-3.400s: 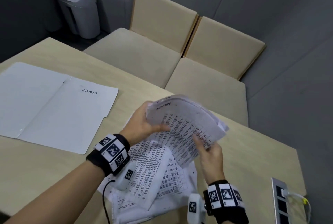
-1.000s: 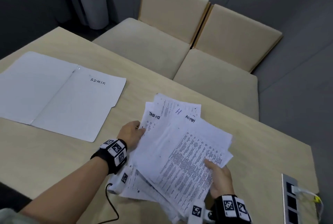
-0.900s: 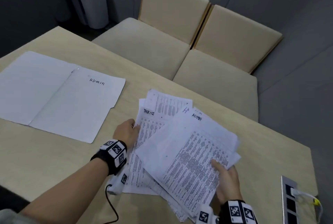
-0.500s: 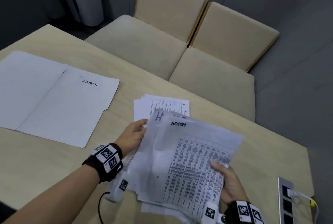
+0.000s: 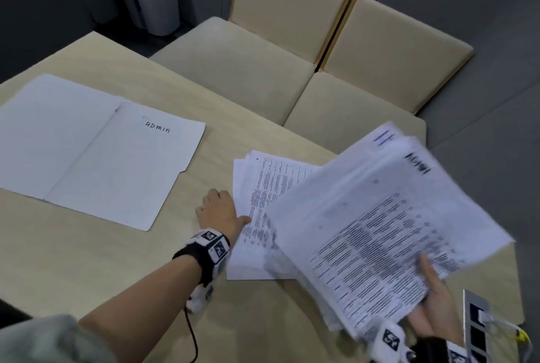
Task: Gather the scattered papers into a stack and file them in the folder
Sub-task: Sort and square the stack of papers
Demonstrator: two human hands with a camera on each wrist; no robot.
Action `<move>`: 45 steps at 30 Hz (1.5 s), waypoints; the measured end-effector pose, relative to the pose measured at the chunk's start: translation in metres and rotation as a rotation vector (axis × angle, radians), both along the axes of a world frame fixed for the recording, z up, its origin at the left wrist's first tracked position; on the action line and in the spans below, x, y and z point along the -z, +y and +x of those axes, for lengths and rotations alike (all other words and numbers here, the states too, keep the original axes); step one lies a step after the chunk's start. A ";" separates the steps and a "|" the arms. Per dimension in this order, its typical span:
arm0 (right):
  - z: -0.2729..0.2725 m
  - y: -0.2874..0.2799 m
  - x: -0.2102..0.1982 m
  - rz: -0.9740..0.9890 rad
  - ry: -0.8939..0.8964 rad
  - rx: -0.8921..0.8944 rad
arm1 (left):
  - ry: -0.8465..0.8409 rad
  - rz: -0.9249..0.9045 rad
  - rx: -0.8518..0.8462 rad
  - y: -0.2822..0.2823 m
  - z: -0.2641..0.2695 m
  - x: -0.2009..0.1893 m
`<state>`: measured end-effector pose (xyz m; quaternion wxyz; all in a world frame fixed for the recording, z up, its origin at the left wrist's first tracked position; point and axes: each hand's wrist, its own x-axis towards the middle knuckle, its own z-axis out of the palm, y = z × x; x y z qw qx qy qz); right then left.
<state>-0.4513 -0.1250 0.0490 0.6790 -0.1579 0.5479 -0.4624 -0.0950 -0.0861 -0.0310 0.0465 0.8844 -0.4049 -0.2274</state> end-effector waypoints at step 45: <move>0.118 0.006 -0.087 -0.647 0.444 -0.113 | 1.053 -1.068 0.042 -0.028 -0.020 -0.162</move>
